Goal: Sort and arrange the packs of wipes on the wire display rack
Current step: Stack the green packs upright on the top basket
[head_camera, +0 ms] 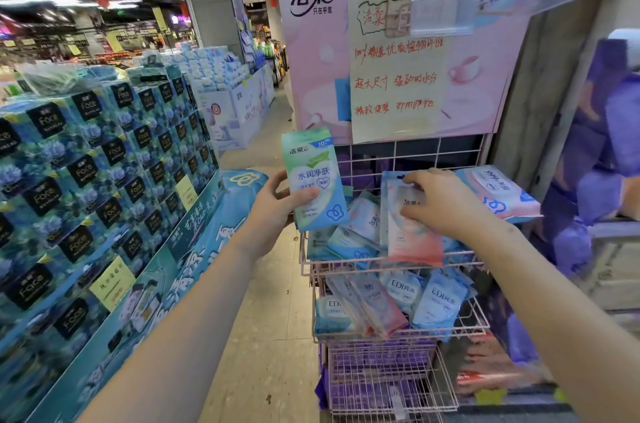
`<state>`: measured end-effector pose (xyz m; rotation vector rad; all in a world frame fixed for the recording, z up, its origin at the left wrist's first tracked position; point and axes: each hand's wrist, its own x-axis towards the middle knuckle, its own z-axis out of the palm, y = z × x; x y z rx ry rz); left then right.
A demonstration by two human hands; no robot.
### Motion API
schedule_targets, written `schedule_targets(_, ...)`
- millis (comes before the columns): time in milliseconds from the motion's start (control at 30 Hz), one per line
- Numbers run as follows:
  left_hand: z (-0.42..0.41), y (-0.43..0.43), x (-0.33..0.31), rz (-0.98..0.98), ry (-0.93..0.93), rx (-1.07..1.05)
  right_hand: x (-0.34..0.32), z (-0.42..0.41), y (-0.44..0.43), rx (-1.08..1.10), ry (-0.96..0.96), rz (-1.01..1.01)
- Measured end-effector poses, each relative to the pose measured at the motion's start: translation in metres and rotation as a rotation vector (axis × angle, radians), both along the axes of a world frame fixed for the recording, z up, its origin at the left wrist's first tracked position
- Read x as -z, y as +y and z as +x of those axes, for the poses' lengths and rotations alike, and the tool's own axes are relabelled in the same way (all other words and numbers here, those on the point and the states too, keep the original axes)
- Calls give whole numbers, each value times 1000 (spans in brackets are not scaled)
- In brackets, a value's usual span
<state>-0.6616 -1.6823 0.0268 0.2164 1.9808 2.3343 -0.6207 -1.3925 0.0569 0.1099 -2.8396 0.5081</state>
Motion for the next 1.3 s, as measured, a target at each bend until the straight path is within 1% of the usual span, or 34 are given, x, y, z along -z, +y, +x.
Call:
schedule_targets(167, 3, -1, -3, 0, 24, 2, 5, 7, -8, -44, 71, 35)
schedule_targets(300, 5, -10, -3, -2, 28, -18, 8, 11, -25, -151, 142, -83)
schedule_targets(400, 6, -19, -3, 13, 33, -25, 12, 9, -43, -225, 176, -129)
schedule_targets(467, 6, -26, -2, 3, 36, -33, 10, 6, -57, -249, 132, -177)
schedule_targets(533, 6, -32, -1, -17, 32, -38, 8, 1, -71, -278, 32, -190)
schedule_targets(567, 6, -35, -1, -25, 31, -37, 9, -3, -77, -295, -8, -137)
schedule_targets(633, 6, -38, -1, -35, 31, -33, 13, -12, -85, -303, -73, 86)
schedule_targets(700, 6, -41, -1, -44, 39, -25, 17, -18, -89, -294, -90, 286)
schedule_targets(733, 6, -42, -1, -47, 44, -21, 19, -20, -89, -290, -82, 330)
schedule_targets(933, 0, -45, 1, -61, 35, -17, 19, -25, -87, -277, -65, 392)
schedule_targets(1067, -4, -48, 4, -78, 34, -12, 22, -27, -87, -212, -25, 444)
schedule_targets(1133, -6, -50, 5, -76, 30, -15, 23, -30, -87, -191, -1, 435)
schedule_targets(1200, -7, -51, 5, -73, 24, -23, 23, -31, -87, -172, -15, 420)
schedule_targets(1300, -8, -51, 5, -80, 18, -27, 20, -34, -91, -120, -43, 464)
